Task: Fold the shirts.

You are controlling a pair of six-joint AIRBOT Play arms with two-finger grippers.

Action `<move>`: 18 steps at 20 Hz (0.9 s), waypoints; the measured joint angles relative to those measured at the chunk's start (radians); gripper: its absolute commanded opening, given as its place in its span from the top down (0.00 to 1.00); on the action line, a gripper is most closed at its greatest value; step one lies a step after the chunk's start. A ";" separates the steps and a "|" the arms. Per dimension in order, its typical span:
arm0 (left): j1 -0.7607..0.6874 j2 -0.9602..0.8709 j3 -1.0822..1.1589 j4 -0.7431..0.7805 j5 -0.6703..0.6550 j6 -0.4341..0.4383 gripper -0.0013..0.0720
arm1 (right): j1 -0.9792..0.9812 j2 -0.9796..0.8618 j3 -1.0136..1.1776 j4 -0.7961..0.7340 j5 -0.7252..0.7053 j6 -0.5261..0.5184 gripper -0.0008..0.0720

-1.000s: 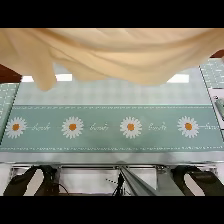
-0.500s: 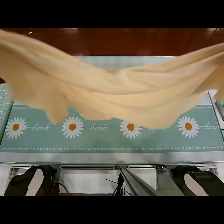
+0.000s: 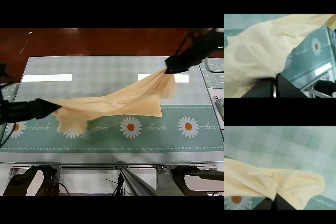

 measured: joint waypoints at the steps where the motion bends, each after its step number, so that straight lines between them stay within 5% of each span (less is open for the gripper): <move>1: -0.003 0.001 -0.046 0.019 0.014 0.002 0.95 | 0.009 -0.049 0.000 0.001 -0.022 0.008 0.95; 3: -0.006 0.001 -0.115 0.046 0.027 0.006 0.95 | 0.022 -0.134 0.000 0.002 -0.067 0.036 0.88; 5: -0.008 0.001 -0.155 0.058 0.040 0.008 0.95 | 0.027 -0.188 0.000 0.003 -0.108 0.061 0.31; 13: -0.009 0.001 -0.195 0.079 0.060 0.010 0.95 | -0.121 -0.131 -0.018 -0.148 -0.045 -0.001 0.35; 18: -0.009 0.000 -0.198 0.080 0.062 0.011 0.95 | -0.377 -0.012 -0.269 0.084 -0.022 0.004 0.34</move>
